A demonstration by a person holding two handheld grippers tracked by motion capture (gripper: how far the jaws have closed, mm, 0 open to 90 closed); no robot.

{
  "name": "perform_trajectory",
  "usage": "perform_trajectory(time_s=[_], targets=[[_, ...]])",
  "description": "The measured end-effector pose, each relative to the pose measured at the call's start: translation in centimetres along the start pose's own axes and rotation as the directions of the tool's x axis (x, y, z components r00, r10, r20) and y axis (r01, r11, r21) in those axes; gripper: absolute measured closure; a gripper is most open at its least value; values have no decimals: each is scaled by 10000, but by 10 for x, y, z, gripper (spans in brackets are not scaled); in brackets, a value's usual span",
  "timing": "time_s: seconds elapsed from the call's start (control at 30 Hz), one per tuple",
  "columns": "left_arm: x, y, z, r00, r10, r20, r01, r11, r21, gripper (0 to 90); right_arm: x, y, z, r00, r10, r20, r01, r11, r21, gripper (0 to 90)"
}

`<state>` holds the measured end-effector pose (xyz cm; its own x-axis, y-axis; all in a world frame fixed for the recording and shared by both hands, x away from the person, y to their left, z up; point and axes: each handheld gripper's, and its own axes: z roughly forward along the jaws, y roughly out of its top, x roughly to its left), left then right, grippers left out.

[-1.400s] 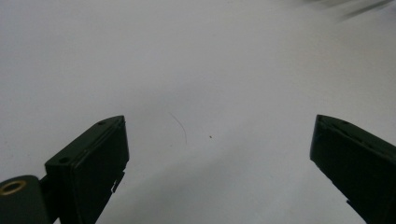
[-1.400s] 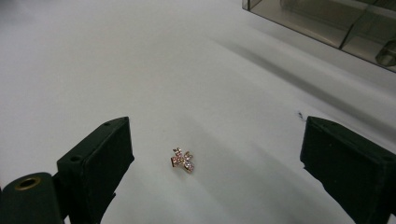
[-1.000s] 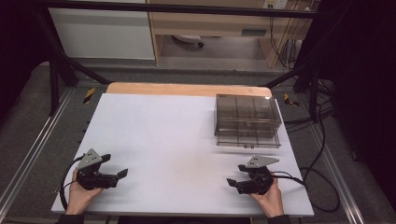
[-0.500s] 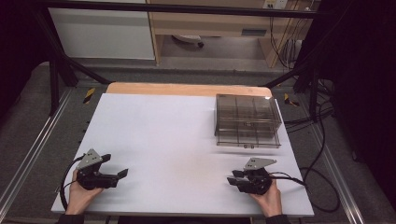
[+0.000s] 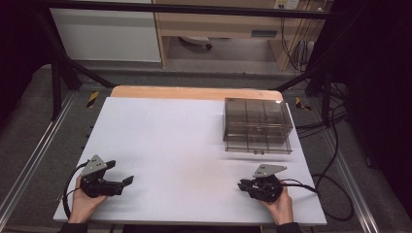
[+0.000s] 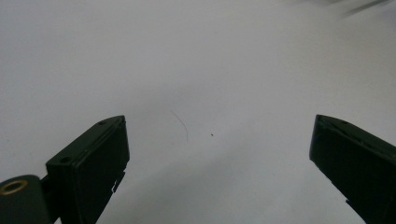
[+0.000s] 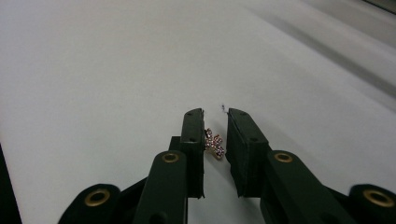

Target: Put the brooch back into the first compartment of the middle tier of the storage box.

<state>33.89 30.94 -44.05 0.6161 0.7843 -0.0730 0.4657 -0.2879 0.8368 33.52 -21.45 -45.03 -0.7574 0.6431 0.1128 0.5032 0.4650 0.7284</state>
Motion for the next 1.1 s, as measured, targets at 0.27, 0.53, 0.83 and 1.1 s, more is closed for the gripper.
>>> perform_trajectory(time_s=[0.27, 0.53, 0.83, 1.1], targets=[[0, 0, 0, 10000, 18, -12, -18, 10000, 25, 47, 0, 0, 0, 10000, 12, 1, -12, 10000, 29, 819], [0, 0, 0, 10000, 25, -17, -25, 10000, 38, 48, 0, 0, -1, 10000, 51, 23, -51, 10000, 31, 849], [0, 0, 1, 10000, 45, -19, -45, 10000, 44, 48, 0, 1, -3, 9999, 96, 46, -96, 10000, 0, 879], [0, 0, 1, 10000, 41, -24, -41, 10000, 44, 48, 0, 1, -4, 9998, 185, 97, -184, 9998, -33, 881]])
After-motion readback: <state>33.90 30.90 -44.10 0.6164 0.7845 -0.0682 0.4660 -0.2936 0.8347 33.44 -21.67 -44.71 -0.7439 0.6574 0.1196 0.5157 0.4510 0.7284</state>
